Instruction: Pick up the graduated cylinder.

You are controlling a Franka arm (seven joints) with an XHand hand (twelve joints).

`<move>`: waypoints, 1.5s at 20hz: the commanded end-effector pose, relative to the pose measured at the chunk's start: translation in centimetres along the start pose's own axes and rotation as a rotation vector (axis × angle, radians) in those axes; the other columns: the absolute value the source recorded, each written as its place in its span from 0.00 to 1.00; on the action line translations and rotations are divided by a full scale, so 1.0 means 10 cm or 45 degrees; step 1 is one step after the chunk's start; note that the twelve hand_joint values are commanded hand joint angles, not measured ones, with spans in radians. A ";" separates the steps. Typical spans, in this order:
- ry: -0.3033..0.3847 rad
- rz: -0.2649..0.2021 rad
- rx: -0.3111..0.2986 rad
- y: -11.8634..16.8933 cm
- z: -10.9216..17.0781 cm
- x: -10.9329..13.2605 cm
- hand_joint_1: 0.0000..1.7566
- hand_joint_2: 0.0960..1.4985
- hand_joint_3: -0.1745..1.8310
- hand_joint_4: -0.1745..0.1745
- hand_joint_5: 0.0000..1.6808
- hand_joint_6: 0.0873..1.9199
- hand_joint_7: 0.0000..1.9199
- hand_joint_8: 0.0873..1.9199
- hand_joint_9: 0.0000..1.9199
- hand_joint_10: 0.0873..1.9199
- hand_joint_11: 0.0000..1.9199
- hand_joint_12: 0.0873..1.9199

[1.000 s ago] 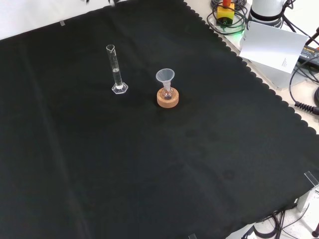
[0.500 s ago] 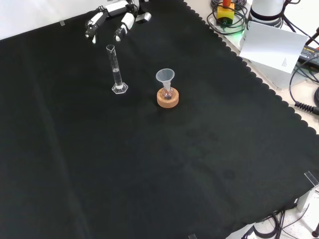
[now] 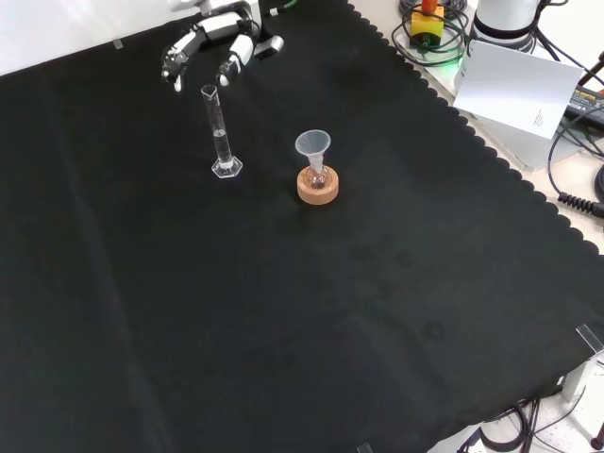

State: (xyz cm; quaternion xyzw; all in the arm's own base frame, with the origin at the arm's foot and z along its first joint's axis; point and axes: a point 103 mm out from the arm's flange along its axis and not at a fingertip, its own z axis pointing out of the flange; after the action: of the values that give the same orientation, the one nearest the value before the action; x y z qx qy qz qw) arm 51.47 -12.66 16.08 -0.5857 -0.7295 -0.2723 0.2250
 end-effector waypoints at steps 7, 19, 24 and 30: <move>0.187 -0.075 -0.083 -0.04 0.34 -0.18 0.48 0.68 0.00 0.48 0.26 0.00 0.20 0.29 0.32 0.25 0.18 0.68; 0.228 -0.097 -0.076 -0.04 0.62 -0.30 0.51 0.65 0.00 0.50 0.30 0.00 0.24 0.27 0.35 0.24 0.20 0.67; 0.260 -0.099 -0.083 -0.06 0.59 -0.34 0.52 0.64 0.00 0.51 0.32 0.00 0.26 0.27 0.36 0.23 0.20 0.66; 0.288 -0.123 -0.047 -0.04 0.75 -0.39 0.53 0.64 0.00 0.51 0.34 0.00 0.28 0.26 0.38 0.22 0.22 0.65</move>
State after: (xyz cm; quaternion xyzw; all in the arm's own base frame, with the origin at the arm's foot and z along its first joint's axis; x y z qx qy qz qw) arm 51.57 -11.00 8.88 -0.5301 -0.7162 -0.3638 0.2716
